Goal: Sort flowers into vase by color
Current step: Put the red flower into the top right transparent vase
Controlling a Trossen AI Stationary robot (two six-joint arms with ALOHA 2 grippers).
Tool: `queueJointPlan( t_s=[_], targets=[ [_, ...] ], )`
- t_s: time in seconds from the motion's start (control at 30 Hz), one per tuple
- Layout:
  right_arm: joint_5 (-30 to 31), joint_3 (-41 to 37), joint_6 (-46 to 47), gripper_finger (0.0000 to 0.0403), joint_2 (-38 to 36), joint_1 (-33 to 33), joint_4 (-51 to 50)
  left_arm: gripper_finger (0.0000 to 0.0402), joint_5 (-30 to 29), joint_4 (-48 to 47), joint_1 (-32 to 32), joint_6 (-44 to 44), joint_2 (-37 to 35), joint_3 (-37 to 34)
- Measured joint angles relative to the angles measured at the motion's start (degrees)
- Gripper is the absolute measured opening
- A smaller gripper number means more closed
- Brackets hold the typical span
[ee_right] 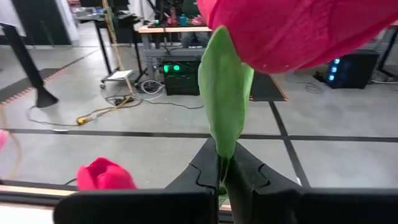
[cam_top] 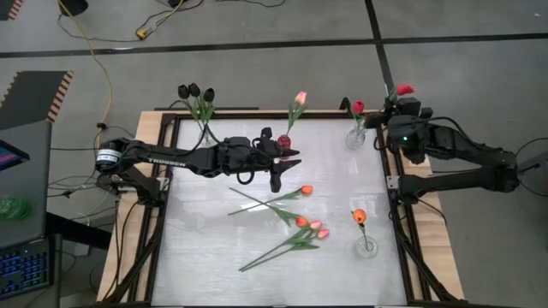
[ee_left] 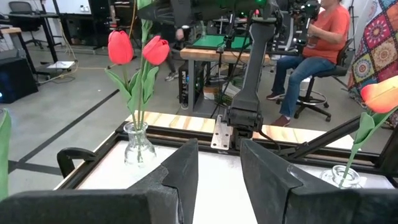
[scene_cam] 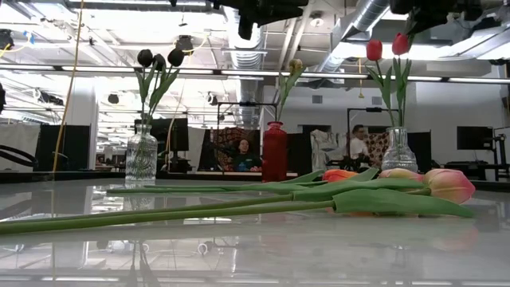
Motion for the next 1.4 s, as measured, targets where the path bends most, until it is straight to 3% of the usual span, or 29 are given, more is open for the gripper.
queueJointPlan(
  t_s=[0.23, 0.67, 0.87, 1.2, 1.4],
  targets=[
    [-0.37, 0.00, -0.26, 0.0040, 1.36, -2.89, 0.26, 0.0106, 0.00, -0.04, -0.01, 0.03, 0.00, 0.00],
    [-12.94, 0.00, 1.06, 0.0074, 1.33, -8.58, 0.52, 0.0106, 0.00, -0.03, 0.00, 0.04, 0.00, 0.00],
    [-15.88, 0.00, -0.50, 0.0106, 1.33, -10.95, 0.50, 0.0106, 0.00, -0.04, 0.00, 0.04, 0.00, 0.00],
    [-26.12, 0.02, -5.57, 0.0192, 0.55, -14.67, -0.48, 0.0106, -0.02, -2.07, 0.13, 2.16, -0.29, 0.00],
    [-32.36, 0.02, -6.95, 0.0216, -2.14, -15.33, -3.93, 0.0106, -0.33, -2.21, 0.16, 2.60, -1.24, 0.00]
  ],
)
